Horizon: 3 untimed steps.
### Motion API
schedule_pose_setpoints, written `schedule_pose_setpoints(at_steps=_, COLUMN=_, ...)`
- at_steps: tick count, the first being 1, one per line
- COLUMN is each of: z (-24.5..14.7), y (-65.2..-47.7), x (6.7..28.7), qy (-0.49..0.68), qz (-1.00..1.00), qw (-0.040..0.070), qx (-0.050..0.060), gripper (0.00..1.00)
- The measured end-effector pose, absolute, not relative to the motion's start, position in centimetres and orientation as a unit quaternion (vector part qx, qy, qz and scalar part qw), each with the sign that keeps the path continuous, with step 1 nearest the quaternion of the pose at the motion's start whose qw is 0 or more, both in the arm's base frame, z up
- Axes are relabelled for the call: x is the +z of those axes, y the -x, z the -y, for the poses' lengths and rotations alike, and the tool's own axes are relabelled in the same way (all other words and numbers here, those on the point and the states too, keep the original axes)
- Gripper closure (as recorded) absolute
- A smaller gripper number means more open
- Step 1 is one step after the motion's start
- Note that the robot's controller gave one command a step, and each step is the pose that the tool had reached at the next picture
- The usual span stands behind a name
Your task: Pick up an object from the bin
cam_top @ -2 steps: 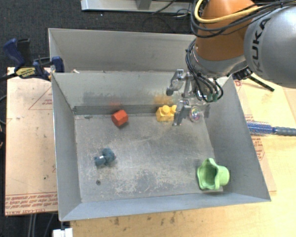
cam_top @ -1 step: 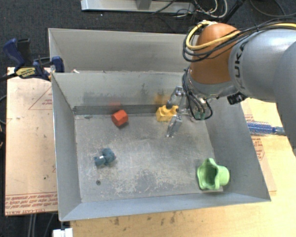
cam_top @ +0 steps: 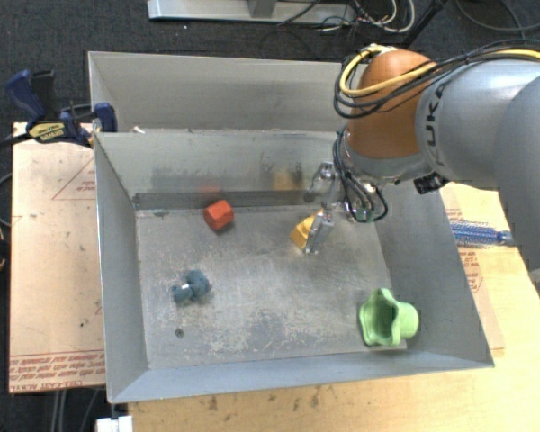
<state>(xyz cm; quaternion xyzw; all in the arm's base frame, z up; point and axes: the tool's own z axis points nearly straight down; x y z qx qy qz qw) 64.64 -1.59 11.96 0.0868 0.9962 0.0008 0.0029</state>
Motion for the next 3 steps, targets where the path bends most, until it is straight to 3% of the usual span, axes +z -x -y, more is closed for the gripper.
schedule_pose_setpoints(at_steps=1, z=1.9, y=-65.3, x=7.6, qy=-0.145, qz=-0.990, qw=0.000, qx=0.002, gripper=0.00)
schedule_pose_setpoints(at_steps=2, z=1.9, y=-65.5, x=7.9, qy=-0.145, qz=-0.989, qw=0.005, qx=0.002, gripper=1.00)
schedule_pose_setpoints(at_steps=3, z=1.7, y=-65.3, x=22.5, qy=-0.133, qz=-0.991, qw=0.006, qx=0.001, gripper=1.00)
